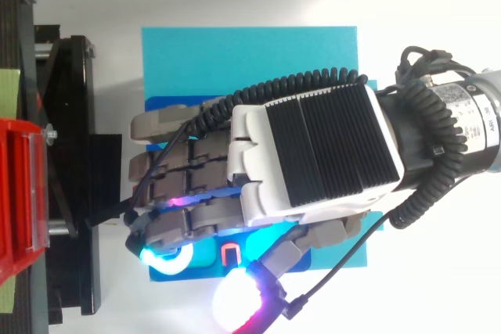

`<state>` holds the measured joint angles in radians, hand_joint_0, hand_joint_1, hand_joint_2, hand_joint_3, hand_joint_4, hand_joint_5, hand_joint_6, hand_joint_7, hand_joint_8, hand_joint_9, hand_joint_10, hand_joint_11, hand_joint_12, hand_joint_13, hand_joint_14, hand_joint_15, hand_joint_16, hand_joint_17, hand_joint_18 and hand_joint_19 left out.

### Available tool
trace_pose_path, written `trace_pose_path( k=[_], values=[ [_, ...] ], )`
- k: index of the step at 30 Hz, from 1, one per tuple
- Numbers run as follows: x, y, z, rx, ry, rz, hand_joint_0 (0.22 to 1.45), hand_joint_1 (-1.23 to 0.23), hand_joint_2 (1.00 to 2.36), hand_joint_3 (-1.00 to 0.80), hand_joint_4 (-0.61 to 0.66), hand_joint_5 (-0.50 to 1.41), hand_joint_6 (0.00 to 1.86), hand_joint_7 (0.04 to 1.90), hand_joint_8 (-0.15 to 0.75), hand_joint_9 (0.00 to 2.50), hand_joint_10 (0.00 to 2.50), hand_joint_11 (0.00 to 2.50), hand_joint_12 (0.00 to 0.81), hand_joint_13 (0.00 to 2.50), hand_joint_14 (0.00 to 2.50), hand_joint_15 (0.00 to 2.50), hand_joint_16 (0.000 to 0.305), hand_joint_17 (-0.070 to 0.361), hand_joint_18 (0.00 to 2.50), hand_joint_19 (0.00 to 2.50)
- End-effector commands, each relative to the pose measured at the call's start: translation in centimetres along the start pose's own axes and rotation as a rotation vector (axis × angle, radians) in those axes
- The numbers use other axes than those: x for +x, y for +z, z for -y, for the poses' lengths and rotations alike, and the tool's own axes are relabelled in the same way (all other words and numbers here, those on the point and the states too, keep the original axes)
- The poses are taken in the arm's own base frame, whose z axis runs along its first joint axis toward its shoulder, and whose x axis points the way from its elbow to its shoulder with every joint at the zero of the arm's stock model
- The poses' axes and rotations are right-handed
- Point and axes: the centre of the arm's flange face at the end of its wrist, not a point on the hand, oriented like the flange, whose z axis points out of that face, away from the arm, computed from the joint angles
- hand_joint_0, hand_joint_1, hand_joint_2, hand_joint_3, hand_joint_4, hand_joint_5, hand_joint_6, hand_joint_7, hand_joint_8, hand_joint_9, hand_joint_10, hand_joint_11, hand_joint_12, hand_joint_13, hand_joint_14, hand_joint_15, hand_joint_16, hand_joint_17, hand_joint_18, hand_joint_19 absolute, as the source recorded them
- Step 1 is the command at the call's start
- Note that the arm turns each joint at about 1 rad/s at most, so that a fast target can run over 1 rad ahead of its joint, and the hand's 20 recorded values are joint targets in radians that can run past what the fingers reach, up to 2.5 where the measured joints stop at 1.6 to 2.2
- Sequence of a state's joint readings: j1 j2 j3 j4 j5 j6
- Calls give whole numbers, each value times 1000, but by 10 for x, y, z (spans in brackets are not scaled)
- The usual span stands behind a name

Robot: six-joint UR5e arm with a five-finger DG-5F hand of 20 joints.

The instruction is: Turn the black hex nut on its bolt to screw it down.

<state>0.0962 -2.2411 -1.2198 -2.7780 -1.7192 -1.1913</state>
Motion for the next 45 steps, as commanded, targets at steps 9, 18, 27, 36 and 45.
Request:
trace_pose_path(
  k=[9, 18, 27, 36, 45],
  values=[
    [-2, -2, 4, -5, -12, -2, 472, -396, 1000, -500, 148, -173, 641, 993, 219, 618, 7, 209, 258, 595, 6, 148, 26, 57, 301, 82],
    [-4, -6, 11, -15, -24, -7, 473, -377, 1000, -500, 155, -173, 646, 988, 221, 622, 8, 210, 258, 595, 7, 147, 26, 58, 295, 78],
    [-6, -8, 16, -22, -46, -13, 474, -378, 1000, -500, 152, -173, 644, 992, 223, 619, 9, 216, 260, 598, 6, 149, 26, 58, 296, 85],
    [-6, -9, 18, -25, -55, -14, 475, -380, 1000, -500, 157, -173, 639, 994, 221, 621, 7, 210, 257, 597, 6, 152, 26, 58, 306, 82],
    [-8, -8, 18, -31, -62, -2, 475, -383, 1000, -500, 158, -173, 637, 999, 223, 621, 7, 206, 259, 602, 6, 153, 26, 58, 313, 81]
  ],
)
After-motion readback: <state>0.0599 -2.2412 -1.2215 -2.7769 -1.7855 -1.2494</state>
